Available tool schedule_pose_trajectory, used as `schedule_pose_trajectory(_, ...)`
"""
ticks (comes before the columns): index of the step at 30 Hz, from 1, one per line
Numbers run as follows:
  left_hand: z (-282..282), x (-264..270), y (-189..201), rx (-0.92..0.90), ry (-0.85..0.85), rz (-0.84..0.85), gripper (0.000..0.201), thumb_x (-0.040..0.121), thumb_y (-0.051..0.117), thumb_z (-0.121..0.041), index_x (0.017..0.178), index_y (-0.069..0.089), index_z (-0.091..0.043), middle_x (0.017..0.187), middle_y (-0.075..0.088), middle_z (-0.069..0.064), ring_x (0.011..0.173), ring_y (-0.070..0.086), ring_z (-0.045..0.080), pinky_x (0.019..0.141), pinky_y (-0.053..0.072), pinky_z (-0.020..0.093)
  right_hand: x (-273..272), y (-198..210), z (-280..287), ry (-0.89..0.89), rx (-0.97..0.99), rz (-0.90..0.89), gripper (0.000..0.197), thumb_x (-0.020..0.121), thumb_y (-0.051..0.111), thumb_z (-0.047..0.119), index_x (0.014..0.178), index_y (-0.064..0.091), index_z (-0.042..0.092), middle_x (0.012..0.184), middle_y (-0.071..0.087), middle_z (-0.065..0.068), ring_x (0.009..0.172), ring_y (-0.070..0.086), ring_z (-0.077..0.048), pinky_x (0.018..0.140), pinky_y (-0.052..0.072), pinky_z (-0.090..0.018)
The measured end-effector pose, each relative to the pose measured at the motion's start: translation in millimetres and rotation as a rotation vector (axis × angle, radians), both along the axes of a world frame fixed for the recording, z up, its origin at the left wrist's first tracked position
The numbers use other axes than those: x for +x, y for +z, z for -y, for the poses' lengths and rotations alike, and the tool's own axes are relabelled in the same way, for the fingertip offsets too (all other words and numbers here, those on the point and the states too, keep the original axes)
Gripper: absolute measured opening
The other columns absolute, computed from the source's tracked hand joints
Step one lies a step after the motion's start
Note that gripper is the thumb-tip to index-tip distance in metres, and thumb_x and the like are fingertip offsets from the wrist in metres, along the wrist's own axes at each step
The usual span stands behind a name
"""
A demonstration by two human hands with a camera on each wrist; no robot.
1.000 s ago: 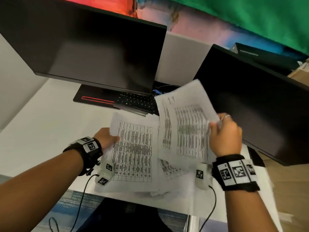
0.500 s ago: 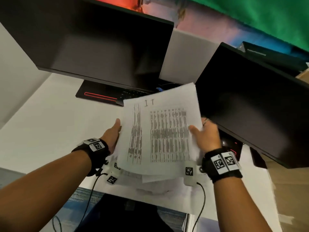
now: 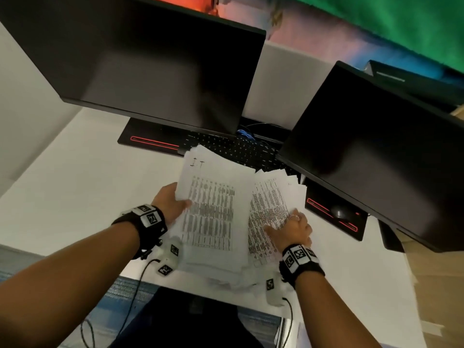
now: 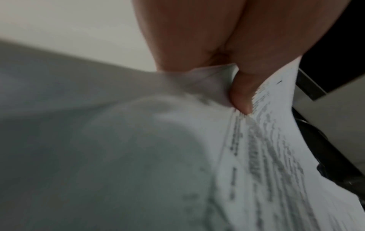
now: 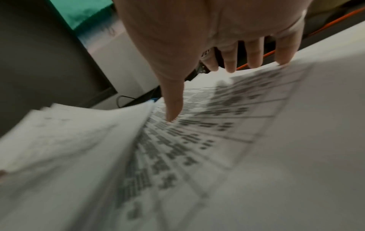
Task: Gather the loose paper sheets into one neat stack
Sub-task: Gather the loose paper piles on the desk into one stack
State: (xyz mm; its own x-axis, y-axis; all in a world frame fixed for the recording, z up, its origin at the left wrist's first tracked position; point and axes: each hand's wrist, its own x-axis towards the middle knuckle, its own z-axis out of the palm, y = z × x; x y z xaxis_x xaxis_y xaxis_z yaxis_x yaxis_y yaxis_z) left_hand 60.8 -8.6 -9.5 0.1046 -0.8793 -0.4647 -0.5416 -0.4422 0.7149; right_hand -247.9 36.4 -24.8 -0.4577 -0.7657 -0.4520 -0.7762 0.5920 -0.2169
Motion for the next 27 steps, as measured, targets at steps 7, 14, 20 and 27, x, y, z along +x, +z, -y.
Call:
schedule_pose_trajectory(7,4.2,45.7,9.5,-0.023,0.078,-0.101,0.035,0.09,0.072,-0.023,0.123,0.065,-0.017,0.117,0.071,0.002,0.105,0.065,0.024,0.096,0.048,0.041,-22.1,-4.9,-1.0,0.065,0.112,-0.061,0.123,0.059,0.076,0.074,0.152,0.025,0.011,0.149,0.033,-0.011,0.137,0.034,-0.031,0.106,0.038,-0.052)
schedule_pose_trajectory(14,2.1,60.8,-5.1,0.052,0.126,-0.255,0.049,0.067,0.082,-0.046,0.112,0.068,-0.029,0.11,0.076,-0.002,0.104,0.071,0.026,0.097,0.051,0.055,-7.7,-1.9,7.3,-0.15,0.104,0.098,0.105,0.06,0.092,0.043,0.139,0.037,0.001,0.135,0.054,-0.018,0.124,0.055,-0.034,0.096,0.052,-0.041)
schedule_pose_trajectory(20,-1.1,65.5,-7.6,0.087,0.137,-0.321,0.043,0.072,0.082,-0.036,0.113,0.069,-0.03,0.116,0.075,-0.003,0.111,0.068,0.027,0.103,0.047,0.056,-12.5,10.1,11.7,-0.214,0.074,0.213,0.086,0.074,0.086,0.029,0.141,0.04,0.001,0.137,0.055,-0.019,0.117,0.061,-0.034,0.084,0.054,-0.034)
schedule_pose_trajectory(27,-9.2,57.0,-8.1,0.106,0.119,-0.266,0.028,0.087,0.075,-0.013,0.113,0.069,-0.021,0.117,0.074,0.002,0.111,0.067,0.026,0.107,0.045,0.054,-13.1,102.9,9.3,-0.031,-0.396,0.123,0.024,0.083,0.077,0.024,0.087,0.054,0.021,0.087,0.065,-0.01,0.083,0.065,-0.031,0.074,0.06,-0.04)
